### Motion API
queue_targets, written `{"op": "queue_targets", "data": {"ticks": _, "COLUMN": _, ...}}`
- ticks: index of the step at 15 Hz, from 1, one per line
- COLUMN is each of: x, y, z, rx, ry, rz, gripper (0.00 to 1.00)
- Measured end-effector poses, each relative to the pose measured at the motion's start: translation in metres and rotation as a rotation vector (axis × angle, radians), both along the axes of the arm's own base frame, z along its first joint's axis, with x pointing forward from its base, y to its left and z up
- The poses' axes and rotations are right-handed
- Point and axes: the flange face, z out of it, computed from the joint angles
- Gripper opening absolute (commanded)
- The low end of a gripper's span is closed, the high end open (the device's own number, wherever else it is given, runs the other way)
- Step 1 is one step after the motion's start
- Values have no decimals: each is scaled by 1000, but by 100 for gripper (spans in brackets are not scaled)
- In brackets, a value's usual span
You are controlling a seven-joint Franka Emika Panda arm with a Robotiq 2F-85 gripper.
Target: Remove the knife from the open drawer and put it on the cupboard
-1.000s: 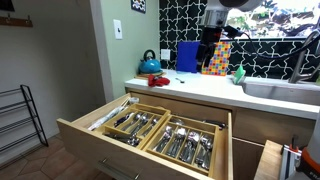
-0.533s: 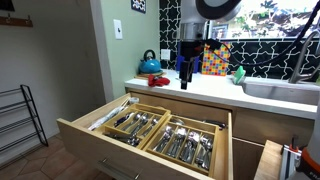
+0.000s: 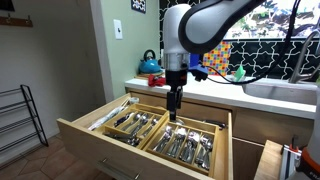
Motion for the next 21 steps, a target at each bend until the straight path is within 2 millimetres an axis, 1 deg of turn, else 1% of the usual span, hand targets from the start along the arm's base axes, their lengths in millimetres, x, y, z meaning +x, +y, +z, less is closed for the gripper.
{"op": "queue_targets", "data": {"ticks": 4, "x": -17, "y": 14, "z": -43, "rx": 59, "ry": 63, "rz": -54, "gripper": 100}}
{"op": "queue_targets", "data": {"ticks": 5, "x": -23, "y": 15, "z": -51, "rx": 65, "ry": 81, "rz": -62, "gripper": 100}}
{"op": "queue_targets", "data": {"ticks": 6, "x": -25, "y": 15, "z": -55, "rx": 67, "ry": 90, "rz": -66, "gripper": 100}}
{"op": "queue_targets", "data": {"ticks": 17, "x": -25, "y": 14, "z": -57, "rx": 66, "ry": 95, "rz": -85, "gripper": 100}}
{"op": "queue_targets", "data": {"ticks": 18, "x": -25, "y": 14, "z": -59, "rx": 64, "ry": 100, "rz": -91, "gripper": 95}}
{"op": "queue_targets", "data": {"ticks": 19, "x": -25, "y": 14, "z": -62, "rx": 62, "ry": 107, "rz": -102, "gripper": 77}}
{"op": "queue_targets", "data": {"ticks": 20, "x": -26, "y": 14, "z": -66, "rx": 62, "ry": 112, "rz": -112, "gripper": 71}}
{"op": "queue_targets", "data": {"ticks": 21, "x": -26, "y": 15, "z": -71, "rx": 66, "ry": 113, "rz": -122, "gripper": 72}}
